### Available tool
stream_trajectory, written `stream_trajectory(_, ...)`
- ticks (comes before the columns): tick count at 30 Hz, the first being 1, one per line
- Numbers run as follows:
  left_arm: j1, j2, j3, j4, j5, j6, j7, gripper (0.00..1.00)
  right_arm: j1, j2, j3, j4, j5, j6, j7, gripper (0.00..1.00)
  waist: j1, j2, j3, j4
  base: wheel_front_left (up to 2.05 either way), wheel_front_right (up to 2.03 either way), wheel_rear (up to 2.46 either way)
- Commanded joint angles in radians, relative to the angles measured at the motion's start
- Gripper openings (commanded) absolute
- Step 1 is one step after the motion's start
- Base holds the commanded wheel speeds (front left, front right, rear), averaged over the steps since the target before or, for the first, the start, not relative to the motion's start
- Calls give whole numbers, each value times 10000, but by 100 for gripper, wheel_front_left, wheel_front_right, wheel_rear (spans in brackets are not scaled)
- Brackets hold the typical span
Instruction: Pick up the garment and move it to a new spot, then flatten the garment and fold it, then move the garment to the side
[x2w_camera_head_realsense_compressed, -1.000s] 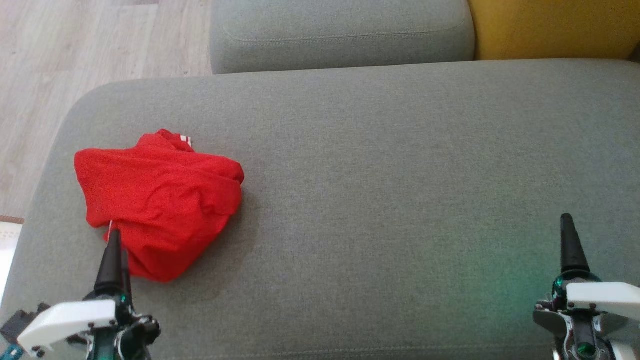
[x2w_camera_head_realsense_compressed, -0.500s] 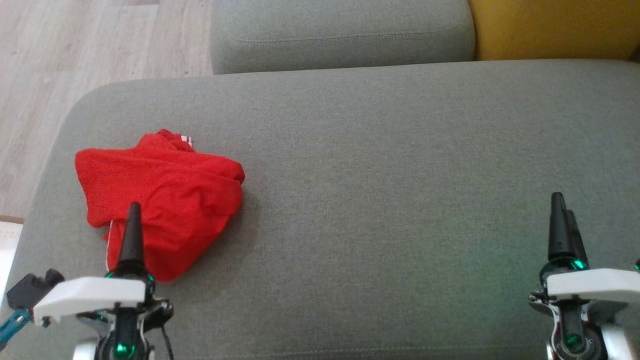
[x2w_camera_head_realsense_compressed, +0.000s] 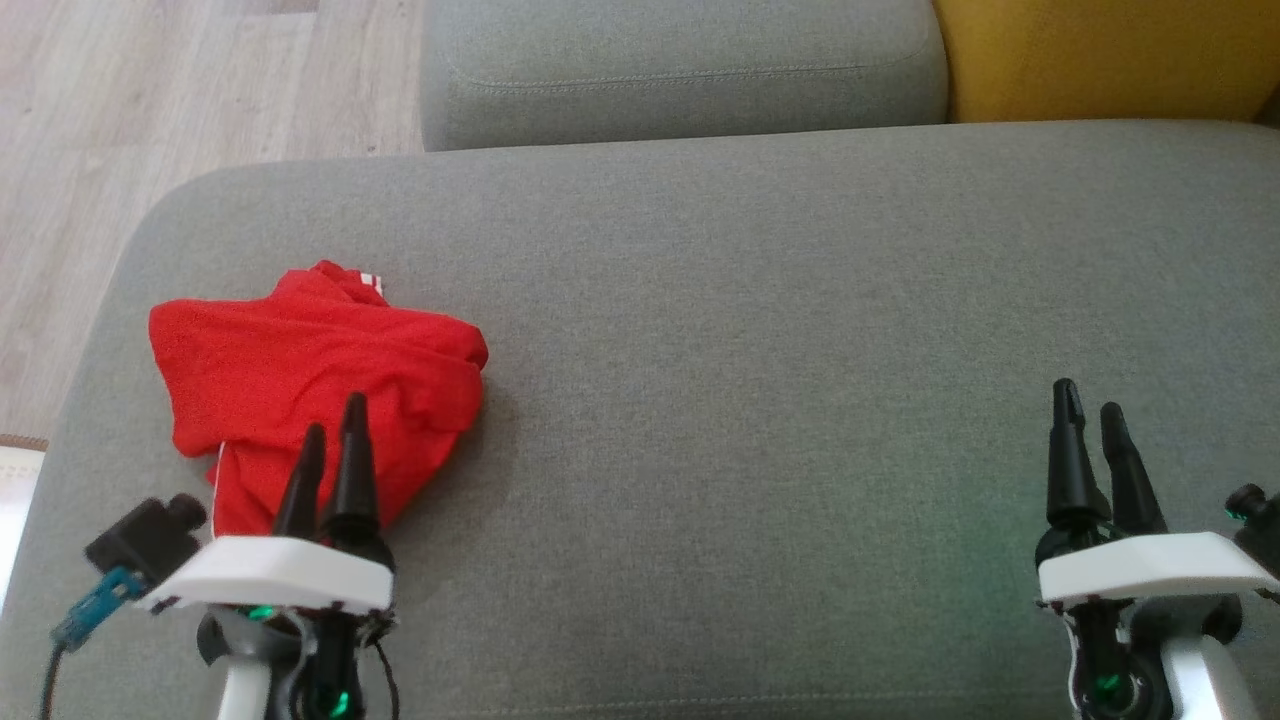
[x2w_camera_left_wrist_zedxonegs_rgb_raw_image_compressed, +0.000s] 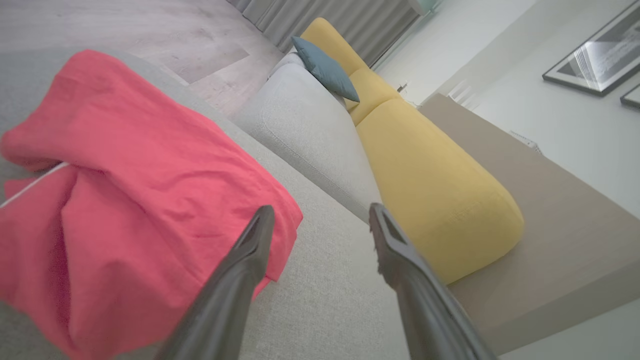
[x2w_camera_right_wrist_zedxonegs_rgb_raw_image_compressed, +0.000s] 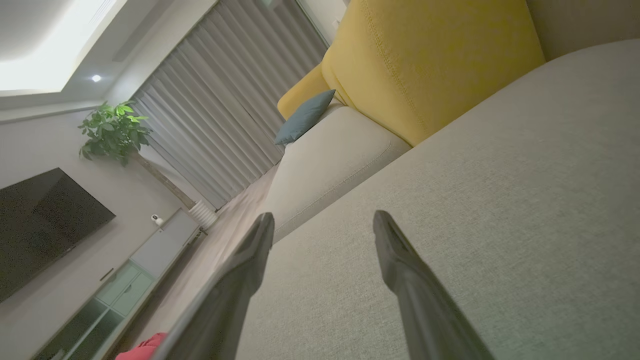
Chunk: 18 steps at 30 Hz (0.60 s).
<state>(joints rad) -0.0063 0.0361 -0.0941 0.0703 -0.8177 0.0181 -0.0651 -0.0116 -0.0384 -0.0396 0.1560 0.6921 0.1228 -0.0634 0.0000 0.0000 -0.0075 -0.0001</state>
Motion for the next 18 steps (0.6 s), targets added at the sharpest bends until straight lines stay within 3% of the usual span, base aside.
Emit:
stream_trajectory(1, -458, 206, -11, -429, 477, 115, -164, 100, -477, -74, 173, -434, -482, 40, -165, 100, 0, 0, 0, 0, 0, 0, 0)
stream_trajectory(8, -533, 502, -639, -456, 1525, 579, -340, 100, -446, -78, 304, -505, -1537, 44, -342, 100, 0, 0, 1, 4, 0, 0, 0)
stream_trajectory(18, -731, 1059, -1645, -614, 2892, 1777, -632, 100, -357, -85, 531, -735, -3044, 50, -638, 100, 0, 0, -22, -19, 0, 0, 0)
